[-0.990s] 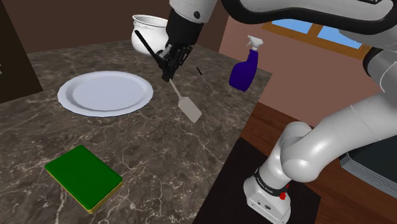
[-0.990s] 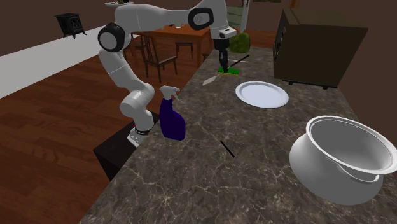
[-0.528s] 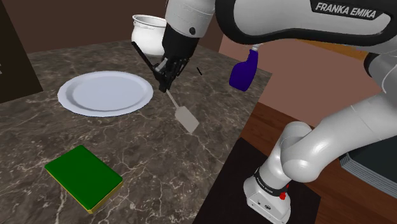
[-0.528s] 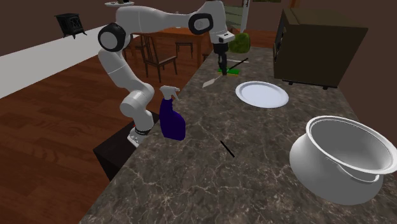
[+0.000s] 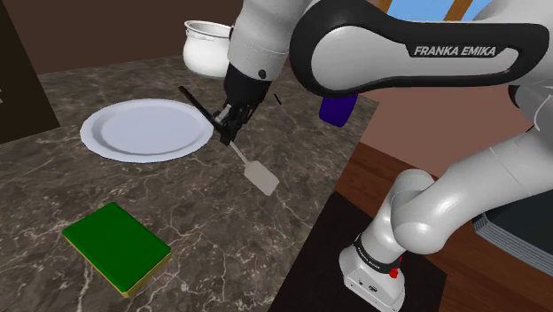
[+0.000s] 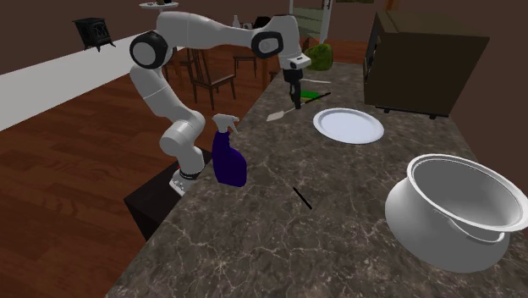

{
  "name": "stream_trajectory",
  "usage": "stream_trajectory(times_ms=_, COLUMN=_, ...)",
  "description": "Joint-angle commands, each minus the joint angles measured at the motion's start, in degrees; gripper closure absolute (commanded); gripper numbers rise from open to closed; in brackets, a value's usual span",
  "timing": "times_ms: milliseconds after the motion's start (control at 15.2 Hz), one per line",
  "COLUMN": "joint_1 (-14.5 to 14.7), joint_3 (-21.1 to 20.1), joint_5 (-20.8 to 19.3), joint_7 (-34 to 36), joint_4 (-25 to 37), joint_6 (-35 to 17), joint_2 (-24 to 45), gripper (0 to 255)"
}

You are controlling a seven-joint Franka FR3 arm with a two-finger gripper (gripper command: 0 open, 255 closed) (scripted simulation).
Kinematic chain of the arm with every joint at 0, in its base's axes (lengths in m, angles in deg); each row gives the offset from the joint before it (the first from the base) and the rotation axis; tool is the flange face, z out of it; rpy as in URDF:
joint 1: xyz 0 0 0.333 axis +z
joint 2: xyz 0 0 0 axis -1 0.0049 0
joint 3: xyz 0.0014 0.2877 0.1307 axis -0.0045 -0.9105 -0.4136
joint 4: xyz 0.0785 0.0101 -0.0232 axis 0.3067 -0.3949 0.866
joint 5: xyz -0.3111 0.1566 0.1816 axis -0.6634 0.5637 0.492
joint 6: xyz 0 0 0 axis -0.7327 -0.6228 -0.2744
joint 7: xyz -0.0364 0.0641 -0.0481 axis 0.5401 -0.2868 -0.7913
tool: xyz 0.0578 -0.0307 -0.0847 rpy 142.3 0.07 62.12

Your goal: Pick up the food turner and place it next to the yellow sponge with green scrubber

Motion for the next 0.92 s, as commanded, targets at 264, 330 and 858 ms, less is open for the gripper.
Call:
stream_trajectory(times_ms=264, joint_1=0.21, joint_3=-0.42, joint_5=0.2, joint_7=0.31, joint_4=-4.9, joint_6=-4.79, joint_2=-0.13, gripper=255)
stream_trajectory(times_ms=330, joint_1=0.23, joint_3=-0.51, joint_5=0.21, joint_7=0.39, joint_4=-5.65, joint_6=-5.6, joint_2=-0.07, gripper=255)
stream_trajectory(times_ms=858, joint_1=0.23, joint_3=-0.51, joint_5=0.21, joint_7=0.39, joint_4=-5.64, joint_6=-5.6, joint_2=-0.06, gripper=0)
